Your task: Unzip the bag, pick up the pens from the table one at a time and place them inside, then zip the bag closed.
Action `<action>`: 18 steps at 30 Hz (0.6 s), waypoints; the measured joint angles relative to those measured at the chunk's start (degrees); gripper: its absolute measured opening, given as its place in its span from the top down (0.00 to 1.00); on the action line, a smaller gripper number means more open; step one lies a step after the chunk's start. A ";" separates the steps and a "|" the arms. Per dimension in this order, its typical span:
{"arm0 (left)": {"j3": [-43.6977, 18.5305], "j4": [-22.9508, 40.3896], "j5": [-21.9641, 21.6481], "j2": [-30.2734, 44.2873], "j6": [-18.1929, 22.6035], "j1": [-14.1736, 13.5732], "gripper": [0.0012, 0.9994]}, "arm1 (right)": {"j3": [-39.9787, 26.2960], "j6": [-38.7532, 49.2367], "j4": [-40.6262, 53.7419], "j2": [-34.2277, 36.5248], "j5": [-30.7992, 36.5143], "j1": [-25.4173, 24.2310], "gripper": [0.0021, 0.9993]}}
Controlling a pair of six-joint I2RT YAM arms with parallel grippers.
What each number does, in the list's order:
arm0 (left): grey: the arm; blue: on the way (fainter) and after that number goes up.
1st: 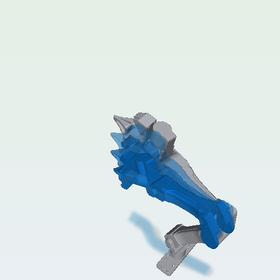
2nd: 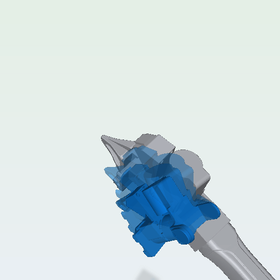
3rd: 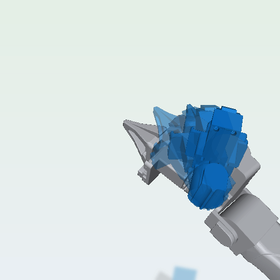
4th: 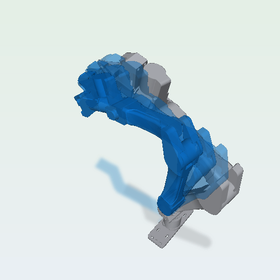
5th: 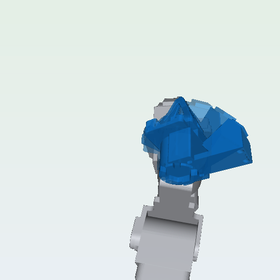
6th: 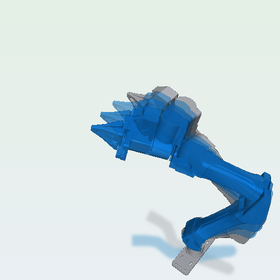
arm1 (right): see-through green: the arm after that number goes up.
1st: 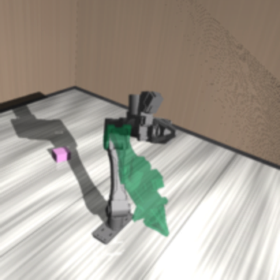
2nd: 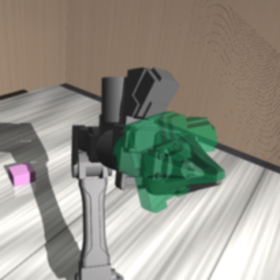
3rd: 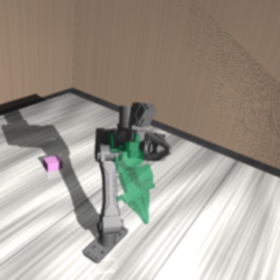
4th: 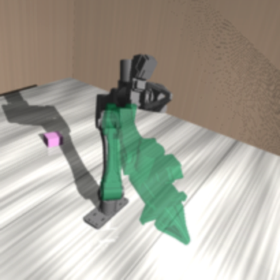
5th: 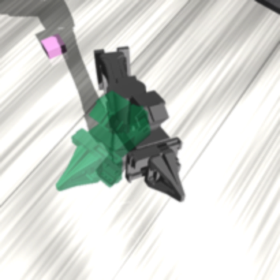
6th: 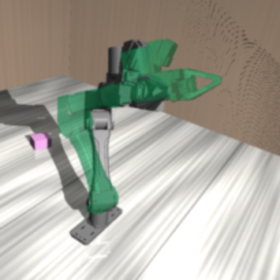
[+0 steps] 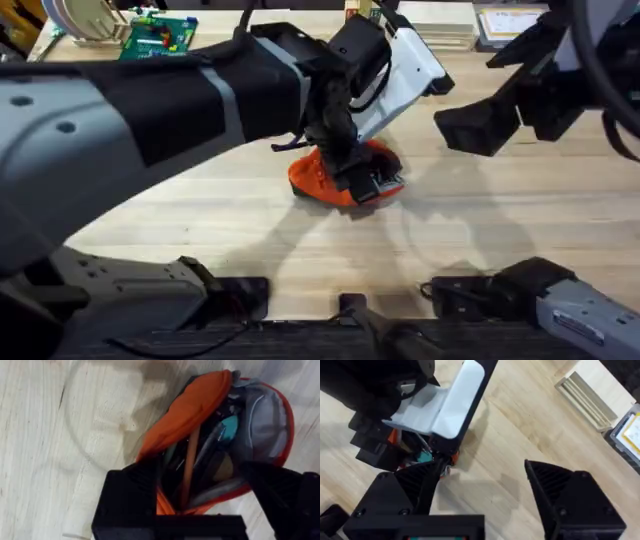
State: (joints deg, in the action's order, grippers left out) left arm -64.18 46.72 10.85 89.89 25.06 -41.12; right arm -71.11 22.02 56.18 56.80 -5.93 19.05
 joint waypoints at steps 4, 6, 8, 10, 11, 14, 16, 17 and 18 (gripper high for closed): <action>0.00 0.00 0.00 0.00 0.00 0.00 0.01 | 0.00 0.00 -0.01 0.00 -0.01 0.00 0.00; 0.00 0.00 0.00 -0.04 0.00 0.00 0.01 | 0.00 0.00 -0.02 0.00 0.00 0.00 0.00; 0.00 0.07 -0.15 -0.63 -0.08 0.00 0.01 | 0.00 0.00 -0.01 0.00 -0.01 0.00 0.00; 0.02 0.24 -0.46 -2.44 -0.26 0.09 0.01 | 0.00 0.00 0.00 0.00 0.00 0.00 0.00; 0.04 0.39 -0.47 -3.57 -0.35 0.22 0.01 | 0.00 0.00 -0.02 0.00 0.00 0.00 0.00; 0.04 0.61 -0.54 -8.19 -0.42 1.51 0.01 | 0.00 0.00 0.00 0.00 0.00 0.00 0.00; 0.04 0.99 -0.25 -10.98 -0.42 3.16 0.01 | 0.00 0.06 0.00 0.00 0.00 0.00 0.00; 0.04 1.43 -0.11 -12.04 -0.42 4.02 0.01 | 0.00 0.07 -0.02 0.00 0.00 0.00 0.00; 0.04 2.05 -0.06 -12.98 -0.42 4.98 0.01 | 0.00 0.07 -0.02 0.00 0.00 0.00 0.00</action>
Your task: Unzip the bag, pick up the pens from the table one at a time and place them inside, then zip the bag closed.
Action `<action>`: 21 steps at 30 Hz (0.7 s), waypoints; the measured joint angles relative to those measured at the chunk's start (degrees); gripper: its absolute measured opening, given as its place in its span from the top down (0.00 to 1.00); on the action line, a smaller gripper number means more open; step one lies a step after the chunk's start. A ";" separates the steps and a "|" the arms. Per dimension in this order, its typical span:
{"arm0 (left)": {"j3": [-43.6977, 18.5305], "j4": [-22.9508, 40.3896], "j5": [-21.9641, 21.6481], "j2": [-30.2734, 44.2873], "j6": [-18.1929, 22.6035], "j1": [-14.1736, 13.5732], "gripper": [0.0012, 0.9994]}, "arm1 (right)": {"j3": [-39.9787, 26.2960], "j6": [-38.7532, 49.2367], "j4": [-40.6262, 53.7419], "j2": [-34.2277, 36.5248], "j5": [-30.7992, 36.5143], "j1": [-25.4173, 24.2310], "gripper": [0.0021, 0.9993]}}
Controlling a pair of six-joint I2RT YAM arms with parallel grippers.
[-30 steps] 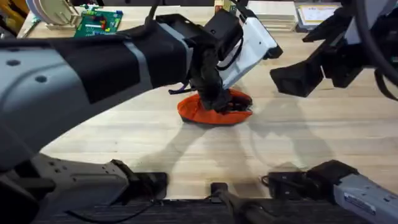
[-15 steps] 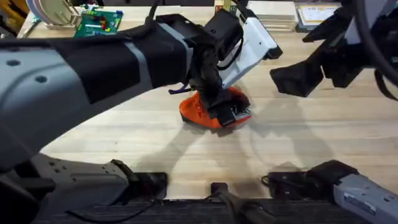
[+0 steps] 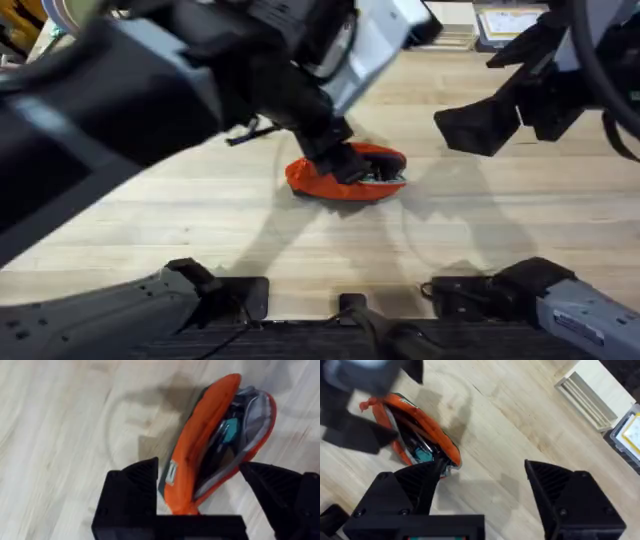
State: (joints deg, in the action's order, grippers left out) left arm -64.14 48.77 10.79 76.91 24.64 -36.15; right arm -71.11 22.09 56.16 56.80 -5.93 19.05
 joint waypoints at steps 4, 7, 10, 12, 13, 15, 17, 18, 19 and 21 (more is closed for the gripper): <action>0.00 3.48 0.18 -1.79 0.00 3.61 0.01 | 0.00 0.00 -0.07 0.00 0.00 0.00 0.00; 0.00 6.25 1.17 -2.32 0.04 6.15 0.01 | 0.00 0.00 -0.09 0.00 0.00 0.00 0.00; 0.02 8.38 2.85 -2.88 0.43 8.94 0.01 | 0.00 0.02 -0.14 0.00 0.00 0.00 0.00; 0.02 8.95 3.80 -3.28 0.49 10.86 0.01 | 0.00 0.01 -0.40 0.00 0.00 0.00 0.00; 0.02 9.29 4.23 -3.40 0.52 11.70 0.01 | 0.00 0.01 -0.49 0.00 0.00 0.00 0.00; 0.02 10.21 4.88 -3.50 1.05 13.28 0.01 | 0.00 0.00 -0.59 0.00 0.00 0.00 0.00; 0.02 11.55 5.49 -3.50 2.30 14.71 0.01 | 0.00 0.01 -0.74 0.00 0.00 0.00 0.00; 0.02 12.00 5.85 -3.50 3.03 15.37 0.01 | 0.00 0.02 -0.76 0.00 0.00 0.00 0.00; 0.02 12.37 6.05 -3.50 3.72 15.94 0.01 | 0.00 0.02 -0.74 0.00 0.00 0.00 0.00; 0.02 13.24 6.64 -3.50 5.65 17.32 0.01 | 0.00 0.00 -0.75 0.00 0.00 0.00 0.00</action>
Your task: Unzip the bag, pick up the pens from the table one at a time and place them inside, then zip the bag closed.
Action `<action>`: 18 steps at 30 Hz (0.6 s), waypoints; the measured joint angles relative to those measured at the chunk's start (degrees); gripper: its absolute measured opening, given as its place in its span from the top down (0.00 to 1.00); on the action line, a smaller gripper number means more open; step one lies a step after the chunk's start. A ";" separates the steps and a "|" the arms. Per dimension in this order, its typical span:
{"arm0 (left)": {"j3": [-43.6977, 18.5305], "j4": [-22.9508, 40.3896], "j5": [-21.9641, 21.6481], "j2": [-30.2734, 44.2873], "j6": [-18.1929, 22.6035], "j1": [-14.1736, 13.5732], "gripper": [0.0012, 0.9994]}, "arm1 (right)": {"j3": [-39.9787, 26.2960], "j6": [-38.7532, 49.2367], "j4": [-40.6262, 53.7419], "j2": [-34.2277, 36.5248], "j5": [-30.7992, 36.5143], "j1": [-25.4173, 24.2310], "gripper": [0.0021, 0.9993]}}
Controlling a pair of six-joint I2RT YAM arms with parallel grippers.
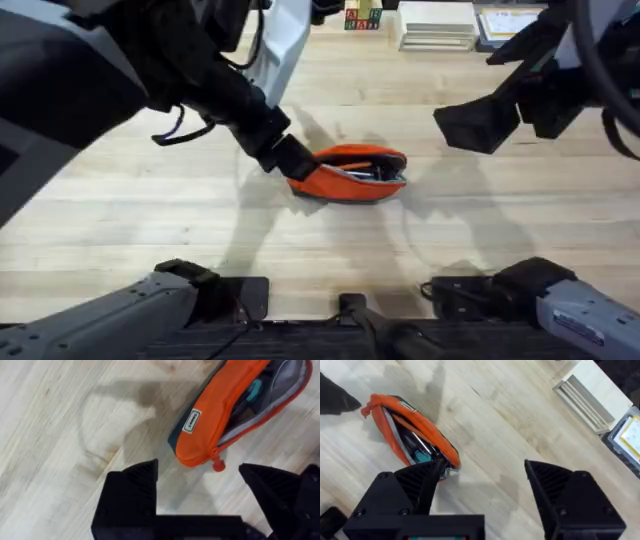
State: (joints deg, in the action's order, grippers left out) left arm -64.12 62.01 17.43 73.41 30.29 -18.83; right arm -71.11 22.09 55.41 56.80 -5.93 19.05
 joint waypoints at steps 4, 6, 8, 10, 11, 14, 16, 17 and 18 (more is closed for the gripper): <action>0.00 0.38 3.71 0.00 4.98 5.27 0.01 | 0.00 0.02 -0.02 0.00 -0.01 0.00 0.00; 0.00 -0.84 5.13 0.00 5.68 6.74 0.01 | 0.00 0.00 -0.02 0.00 0.00 0.00 0.00; 0.00 -2.27 6.25 0.00 6.17 7.17 0.01 | 0.00 0.01 -0.02 0.00 -0.01 0.00 0.00; 0.00 -3.48 7.15 0.00 6.58 7.17 0.01 | 0.00 0.02 -0.02 0.00 0.00 0.00 0.00; 0.00 -3.73 7.42 0.00 6.77 7.15 0.00 | 0.00 0.00 -0.02 0.00 0.00 0.00 0.00; 0.00 -3.39 8.14 0.00 7.05 7.15 0.01 | 0.00 0.01 -0.02 0.00 0.00 0.00 0.00; 0.00 -3.25 8.40 0.00 7.07 7.15 0.01 | 0.00 0.00 -0.02 0.00 0.00 0.00 0.00; 0.00 -3.36 8.42 0.00 7.08 7.15 0.01 | 0.00 0.01 -0.02 0.00 0.00 0.00 0.00; 0.00 -3.54 8.44 0.00 7.24 7.15 0.01 | 0.00 0.02 -0.02 0.00 -0.02 0.00 0.00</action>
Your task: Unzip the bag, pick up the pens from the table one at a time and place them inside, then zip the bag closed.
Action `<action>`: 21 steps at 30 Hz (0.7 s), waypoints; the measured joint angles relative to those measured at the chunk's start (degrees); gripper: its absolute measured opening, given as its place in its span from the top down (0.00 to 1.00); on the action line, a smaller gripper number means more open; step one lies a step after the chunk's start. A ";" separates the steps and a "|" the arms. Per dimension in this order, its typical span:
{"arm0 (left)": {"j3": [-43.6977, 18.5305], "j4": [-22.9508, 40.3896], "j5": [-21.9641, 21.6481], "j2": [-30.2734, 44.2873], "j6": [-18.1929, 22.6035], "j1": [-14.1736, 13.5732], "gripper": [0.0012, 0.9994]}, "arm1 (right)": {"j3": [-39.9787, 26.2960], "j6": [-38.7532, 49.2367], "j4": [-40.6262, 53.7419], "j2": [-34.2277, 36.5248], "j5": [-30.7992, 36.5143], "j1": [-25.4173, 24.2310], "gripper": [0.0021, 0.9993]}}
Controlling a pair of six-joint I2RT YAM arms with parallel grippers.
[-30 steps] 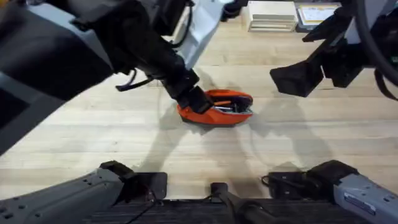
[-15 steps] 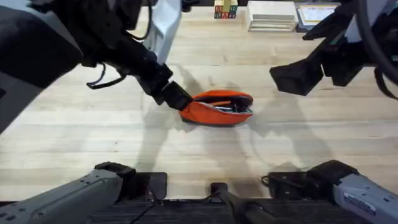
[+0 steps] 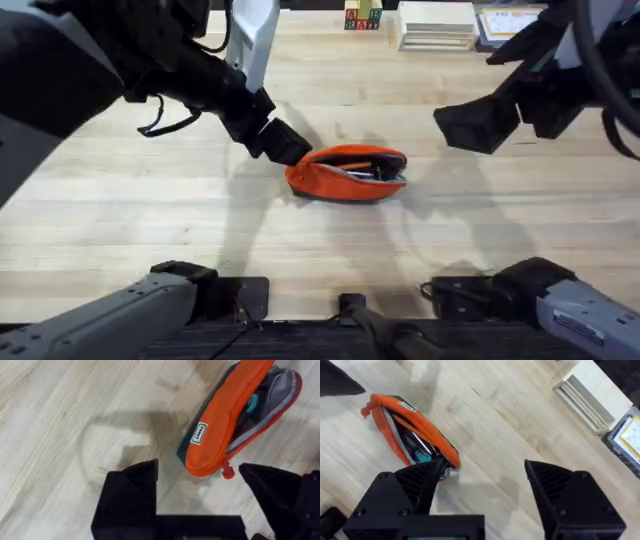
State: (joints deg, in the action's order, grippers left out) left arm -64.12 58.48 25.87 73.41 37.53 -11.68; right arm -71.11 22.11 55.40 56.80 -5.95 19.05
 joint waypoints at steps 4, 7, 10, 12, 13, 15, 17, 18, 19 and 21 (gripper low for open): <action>0.00 1.35 0.07 0.00 3.68 0.00 0.01 | 0.00 0.00 0.02 0.00 0.01 0.00 0.00; 0.00 3.61 0.19 0.00 8.36 0.00 0.01 | 0.00 -0.24 0.09 0.00 -0.02 0.00 0.00; 0.00 5.85 0.94 0.00 13.52 0.01 0.01 | 0.00 -1.83 0.31 0.00 -0.03 0.00 0.00; 0.00 7.29 1.74 0.00 17.05 0.35 0.01 | 0.00 -2.79 0.98 0.00 -0.05 0.00 0.00; 0.00 8.15 2.22 0.00 18.97 0.80 0.01 | 0.00 -3.08 1.49 0.00 -0.08 0.00 0.00; 0.00 9.55 3.25 0.00 22.57 2.23 0.01 | 0.00 -3.66 2.24 0.00 -0.80 0.02 0.00; 0.00 10.71 4.56 0.00 26.43 4.25 0.01 | 0.00 -3.95 2.44 0.00 -2.33 0.28 0.00; 0.00 11.09 5.25 0.00 28.19 5.27 0.01 | 0.00 -4.09 2.45 0.00 -3.05 0.50 0.00; 0.00 11.45 6.17 0.00 30.20 6.42 0.01 | 0.00 -4.19 2.46 0.00 -3.72 0.87 0.00; 0.00 12.00 8.02 0.00 33.89 8.54 0.01 | 0.00 -4.84 2.47 0.00 -4.75 1.78 0.00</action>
State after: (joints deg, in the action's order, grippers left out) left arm -64.12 70.47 33.89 73.41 71.42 -3.14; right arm -71.11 17.27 57.87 56.80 -10.70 20.82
